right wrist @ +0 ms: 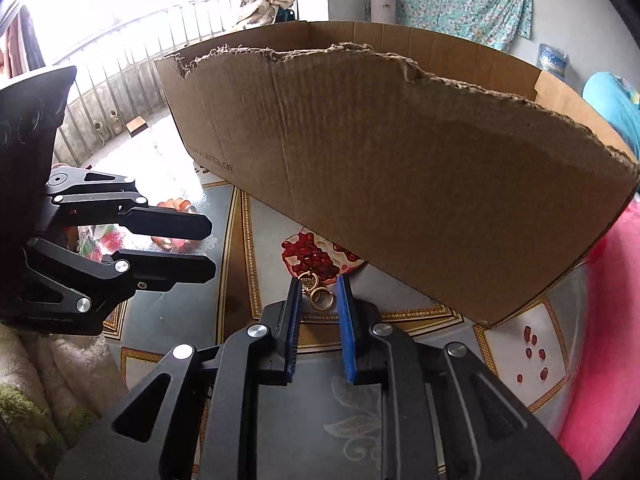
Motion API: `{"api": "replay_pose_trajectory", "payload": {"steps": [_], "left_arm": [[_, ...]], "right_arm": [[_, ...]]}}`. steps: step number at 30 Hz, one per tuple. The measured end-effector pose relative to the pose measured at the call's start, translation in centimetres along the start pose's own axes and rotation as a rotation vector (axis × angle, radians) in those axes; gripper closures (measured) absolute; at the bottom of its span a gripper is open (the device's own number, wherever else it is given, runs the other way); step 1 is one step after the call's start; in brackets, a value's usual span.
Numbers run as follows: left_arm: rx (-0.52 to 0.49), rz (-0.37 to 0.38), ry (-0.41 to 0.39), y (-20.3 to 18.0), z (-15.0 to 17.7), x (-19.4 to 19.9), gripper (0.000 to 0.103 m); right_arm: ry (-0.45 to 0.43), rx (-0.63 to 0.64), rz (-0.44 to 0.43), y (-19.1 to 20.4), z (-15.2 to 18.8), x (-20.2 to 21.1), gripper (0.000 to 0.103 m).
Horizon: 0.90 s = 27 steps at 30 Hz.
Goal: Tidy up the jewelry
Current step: 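Lower the right gripper onto the small gold ring and close it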
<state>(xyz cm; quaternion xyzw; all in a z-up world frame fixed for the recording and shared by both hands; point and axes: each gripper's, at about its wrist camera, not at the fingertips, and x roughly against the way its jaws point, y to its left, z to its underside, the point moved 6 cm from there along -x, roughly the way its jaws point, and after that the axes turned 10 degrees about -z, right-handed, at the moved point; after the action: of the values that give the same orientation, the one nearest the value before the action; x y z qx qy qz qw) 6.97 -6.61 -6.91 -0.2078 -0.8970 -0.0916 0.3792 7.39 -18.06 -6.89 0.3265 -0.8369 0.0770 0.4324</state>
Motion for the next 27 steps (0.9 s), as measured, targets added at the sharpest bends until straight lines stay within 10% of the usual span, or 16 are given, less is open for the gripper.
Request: {"api": "replay_pose_trajectory", "payload": {"steps": [27], "left_arm": [[-0.132,0.022,0.014,-3.9,-2.7,-3.8,0.076]], "right_arm": [[-0.122,-0.246,-0.015,-1.5,5.4,4.9,0.093]]}}
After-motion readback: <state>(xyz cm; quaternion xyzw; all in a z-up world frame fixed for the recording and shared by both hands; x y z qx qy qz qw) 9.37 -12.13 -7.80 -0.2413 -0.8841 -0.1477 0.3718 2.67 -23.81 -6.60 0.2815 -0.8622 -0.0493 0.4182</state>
